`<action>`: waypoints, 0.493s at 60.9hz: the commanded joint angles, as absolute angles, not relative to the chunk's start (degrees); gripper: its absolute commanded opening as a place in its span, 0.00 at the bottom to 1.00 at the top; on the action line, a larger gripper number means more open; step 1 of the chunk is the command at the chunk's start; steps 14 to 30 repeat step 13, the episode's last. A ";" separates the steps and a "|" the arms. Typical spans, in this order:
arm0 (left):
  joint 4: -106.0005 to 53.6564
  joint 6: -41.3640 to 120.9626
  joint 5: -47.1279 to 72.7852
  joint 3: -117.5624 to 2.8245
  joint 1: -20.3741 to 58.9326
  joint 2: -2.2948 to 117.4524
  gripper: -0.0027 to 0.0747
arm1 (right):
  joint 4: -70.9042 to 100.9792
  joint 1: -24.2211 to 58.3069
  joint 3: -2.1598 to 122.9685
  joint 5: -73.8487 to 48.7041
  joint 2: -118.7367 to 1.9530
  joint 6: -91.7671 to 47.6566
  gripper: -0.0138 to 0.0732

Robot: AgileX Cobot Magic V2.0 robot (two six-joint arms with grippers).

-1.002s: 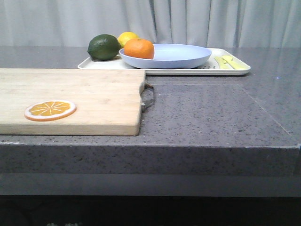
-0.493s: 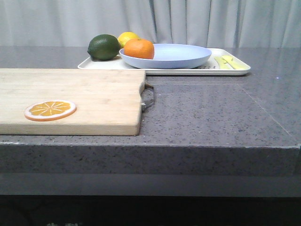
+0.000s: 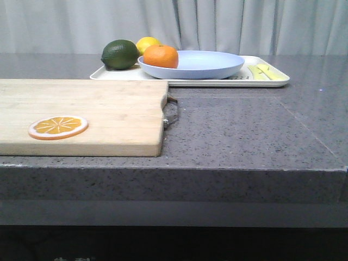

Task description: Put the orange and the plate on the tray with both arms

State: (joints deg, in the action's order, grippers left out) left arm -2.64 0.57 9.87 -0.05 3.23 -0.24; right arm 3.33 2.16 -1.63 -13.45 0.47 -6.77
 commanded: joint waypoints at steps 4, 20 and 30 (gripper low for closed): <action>-3.20 0.00 4.95 0.41 3.17 -1.35 0.01 | 3.09 1.98 -1.31 -8.77 1.80 -7.11 0.09; -3.20 0.00 4.95 0.41 3.17 -1.35 0.01 | 3.09 1.98 -1.31 -8.77 1.80 -7.11 0.09; -3.20 0.00 4.95 0.41 3.17 -1.35 0.01 | 3.09 1.98 -1.31 -8.77 1.80 -7.11 0.09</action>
